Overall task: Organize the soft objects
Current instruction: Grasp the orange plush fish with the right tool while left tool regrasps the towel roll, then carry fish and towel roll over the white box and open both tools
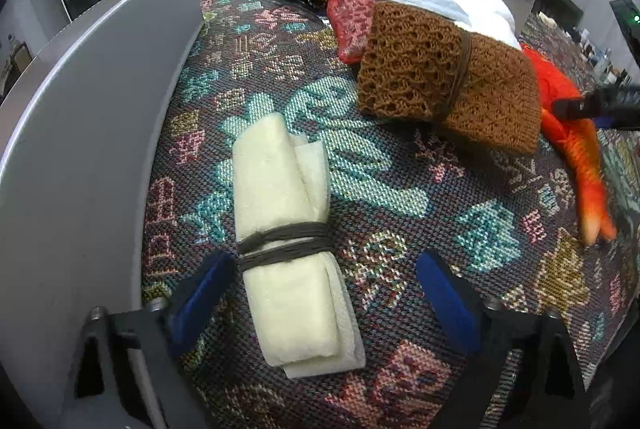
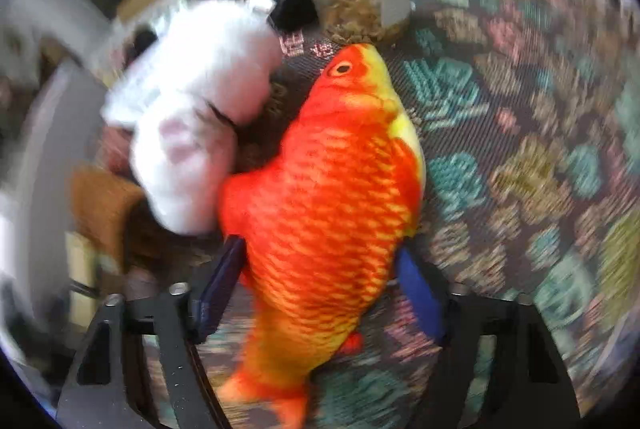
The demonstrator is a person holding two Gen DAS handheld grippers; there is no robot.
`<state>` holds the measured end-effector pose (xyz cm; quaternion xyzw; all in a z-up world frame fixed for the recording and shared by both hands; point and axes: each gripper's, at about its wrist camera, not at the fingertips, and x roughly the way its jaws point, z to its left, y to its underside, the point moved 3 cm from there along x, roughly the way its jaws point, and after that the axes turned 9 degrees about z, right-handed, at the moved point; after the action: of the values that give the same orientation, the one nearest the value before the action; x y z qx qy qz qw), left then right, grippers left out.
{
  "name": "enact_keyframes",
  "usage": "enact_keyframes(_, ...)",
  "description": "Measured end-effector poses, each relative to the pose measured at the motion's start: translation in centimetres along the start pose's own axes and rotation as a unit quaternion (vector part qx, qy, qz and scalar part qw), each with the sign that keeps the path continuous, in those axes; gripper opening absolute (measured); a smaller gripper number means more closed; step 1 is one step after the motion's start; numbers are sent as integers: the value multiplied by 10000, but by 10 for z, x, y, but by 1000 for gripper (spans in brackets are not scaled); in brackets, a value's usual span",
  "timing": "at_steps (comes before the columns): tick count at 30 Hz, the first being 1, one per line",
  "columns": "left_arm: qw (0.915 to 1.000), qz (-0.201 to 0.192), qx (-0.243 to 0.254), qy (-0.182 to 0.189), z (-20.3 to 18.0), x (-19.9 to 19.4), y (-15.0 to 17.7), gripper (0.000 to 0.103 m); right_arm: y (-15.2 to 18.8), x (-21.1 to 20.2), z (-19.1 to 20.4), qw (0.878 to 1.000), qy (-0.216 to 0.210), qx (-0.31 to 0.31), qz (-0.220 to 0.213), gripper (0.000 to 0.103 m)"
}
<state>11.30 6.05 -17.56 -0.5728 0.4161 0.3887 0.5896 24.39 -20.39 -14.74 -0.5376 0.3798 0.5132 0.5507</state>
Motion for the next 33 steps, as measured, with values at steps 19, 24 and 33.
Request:
enact_keyframes(19, 9955, -622, -552, 461, 17, -42, -53, 40, -121, -40, -125, 9944, 703, 119, -774, 26)
enact_keyframes(24, 9933, -772, -596, 620, 16, -58, -70, 40, -140, -66, -122, 9926, 605, -27, -1048, 26)
enact_keyframes(33, 9821, -1369, -892, 940, 55, -135, -61, 40, -102, -176, 22, 9761, -41, -1300, -1742, 26)
